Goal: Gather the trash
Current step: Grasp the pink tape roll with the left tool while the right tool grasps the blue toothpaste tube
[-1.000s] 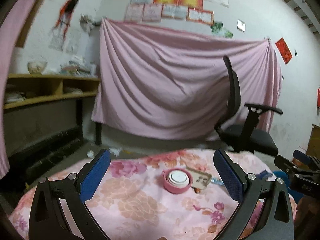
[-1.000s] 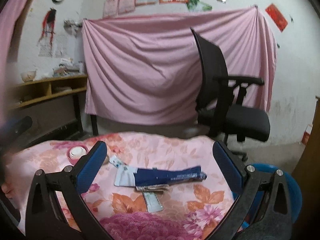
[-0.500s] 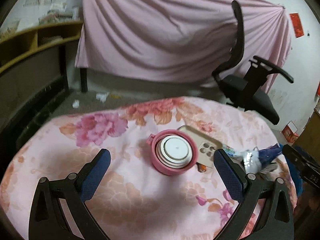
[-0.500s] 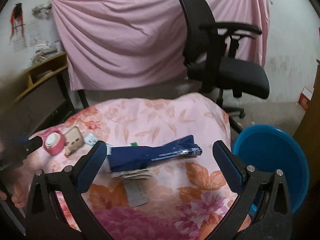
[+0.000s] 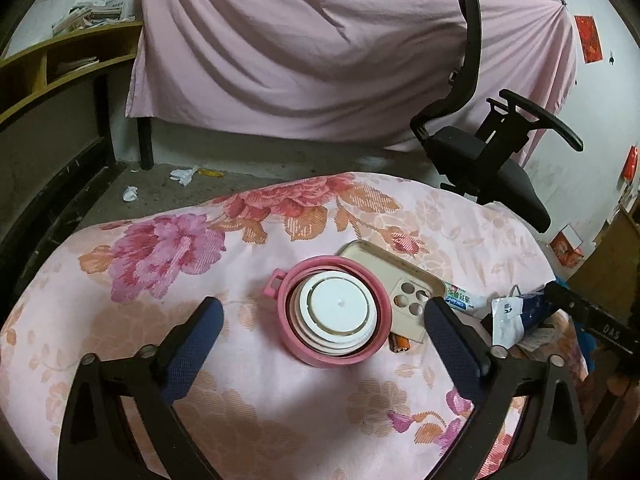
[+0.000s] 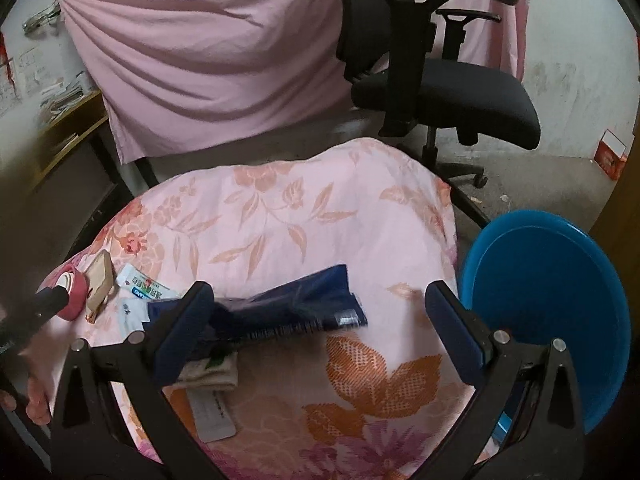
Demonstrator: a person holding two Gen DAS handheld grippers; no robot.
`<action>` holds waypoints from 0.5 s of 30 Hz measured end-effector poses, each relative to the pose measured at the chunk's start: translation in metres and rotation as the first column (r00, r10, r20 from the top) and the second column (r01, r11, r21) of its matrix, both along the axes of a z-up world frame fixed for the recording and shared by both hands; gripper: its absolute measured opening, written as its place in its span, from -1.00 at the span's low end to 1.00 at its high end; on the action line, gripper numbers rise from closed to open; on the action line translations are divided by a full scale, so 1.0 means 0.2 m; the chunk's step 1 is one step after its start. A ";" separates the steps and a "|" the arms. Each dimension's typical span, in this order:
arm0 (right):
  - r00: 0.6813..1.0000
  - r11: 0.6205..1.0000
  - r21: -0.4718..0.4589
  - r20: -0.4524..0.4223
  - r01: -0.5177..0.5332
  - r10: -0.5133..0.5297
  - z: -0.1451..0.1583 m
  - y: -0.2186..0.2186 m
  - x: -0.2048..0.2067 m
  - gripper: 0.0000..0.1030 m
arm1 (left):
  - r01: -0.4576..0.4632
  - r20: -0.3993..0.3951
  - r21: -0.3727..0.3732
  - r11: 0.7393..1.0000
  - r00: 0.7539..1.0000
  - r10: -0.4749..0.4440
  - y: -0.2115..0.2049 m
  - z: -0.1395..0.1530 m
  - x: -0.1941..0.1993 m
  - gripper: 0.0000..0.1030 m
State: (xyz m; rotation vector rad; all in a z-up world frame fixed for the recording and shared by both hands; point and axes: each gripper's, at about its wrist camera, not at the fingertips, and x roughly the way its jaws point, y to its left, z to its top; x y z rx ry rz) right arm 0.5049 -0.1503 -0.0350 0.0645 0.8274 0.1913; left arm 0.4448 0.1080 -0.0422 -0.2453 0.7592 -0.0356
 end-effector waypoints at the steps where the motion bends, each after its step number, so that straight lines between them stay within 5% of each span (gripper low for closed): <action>1: 1.000 1.000 0.001 -0.001 -0.006 0.006 0.00 0.00 0.00 1.00 | 0.002 -0.002 -0.008 1.000 1.000 -0.002 0.01 0.00 0.00 0.68; 9: 0.997 0.996 0.051 -0.026 -0.069 0.070 -0.02 0.02 -0.04 0.81 | 0.029 -0.016 -0.036 0.999 0.999 -0.030 0.02 0.00 0.00 0.07; 15: 0.996 0.994 0.064 -0.011 -0.093 0.094 -0.01 0.03 -0.09 0.60 | 0.035 -0.002 -0.005 0.999 0.999 -0.035 -0.01 0.01 -0.03 0.05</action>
